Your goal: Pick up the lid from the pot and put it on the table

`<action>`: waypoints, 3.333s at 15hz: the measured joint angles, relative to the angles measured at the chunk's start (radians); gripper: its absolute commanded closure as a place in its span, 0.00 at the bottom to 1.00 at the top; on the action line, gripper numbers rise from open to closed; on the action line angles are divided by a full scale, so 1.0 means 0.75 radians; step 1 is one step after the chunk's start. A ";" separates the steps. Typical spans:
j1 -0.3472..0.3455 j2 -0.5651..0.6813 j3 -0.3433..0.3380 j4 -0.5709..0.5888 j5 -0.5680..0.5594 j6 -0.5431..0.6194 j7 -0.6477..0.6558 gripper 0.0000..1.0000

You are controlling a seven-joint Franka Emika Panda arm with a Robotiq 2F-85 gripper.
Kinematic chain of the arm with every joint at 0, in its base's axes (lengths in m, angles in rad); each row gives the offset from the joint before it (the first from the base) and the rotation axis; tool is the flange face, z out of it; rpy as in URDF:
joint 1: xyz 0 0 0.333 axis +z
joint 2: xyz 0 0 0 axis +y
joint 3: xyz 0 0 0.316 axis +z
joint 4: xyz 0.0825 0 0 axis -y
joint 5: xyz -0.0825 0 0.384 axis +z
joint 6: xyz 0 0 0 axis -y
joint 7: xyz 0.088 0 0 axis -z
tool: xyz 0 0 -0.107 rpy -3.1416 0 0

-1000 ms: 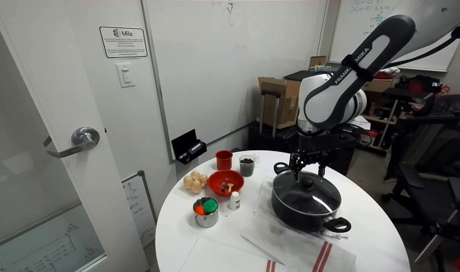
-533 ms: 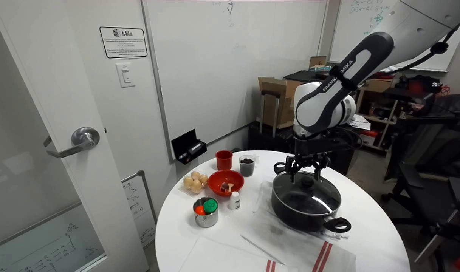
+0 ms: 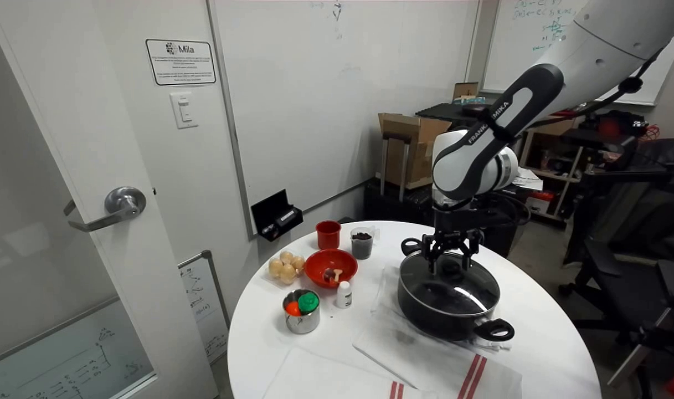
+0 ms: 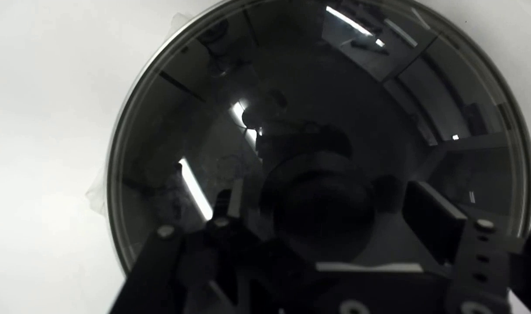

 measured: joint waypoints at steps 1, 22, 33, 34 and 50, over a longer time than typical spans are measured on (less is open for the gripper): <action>-0.009 0.005 0.000 0.006 0.004 0.000 -0.002 0.49; -0.034 -0.220 0.004 -0.224 0.039 0.127 -0.181 0.75; 0.177 -0.440 -0.003 -0.287 -0.152 0.123 -0.195 0.75; 0.214 -0.448 -0.005 -0.287 -0.190 0.122 -0.185 0.75; 0.421 -0.431 0.000 -0.283 -0.420 0.103 -0.154 0.75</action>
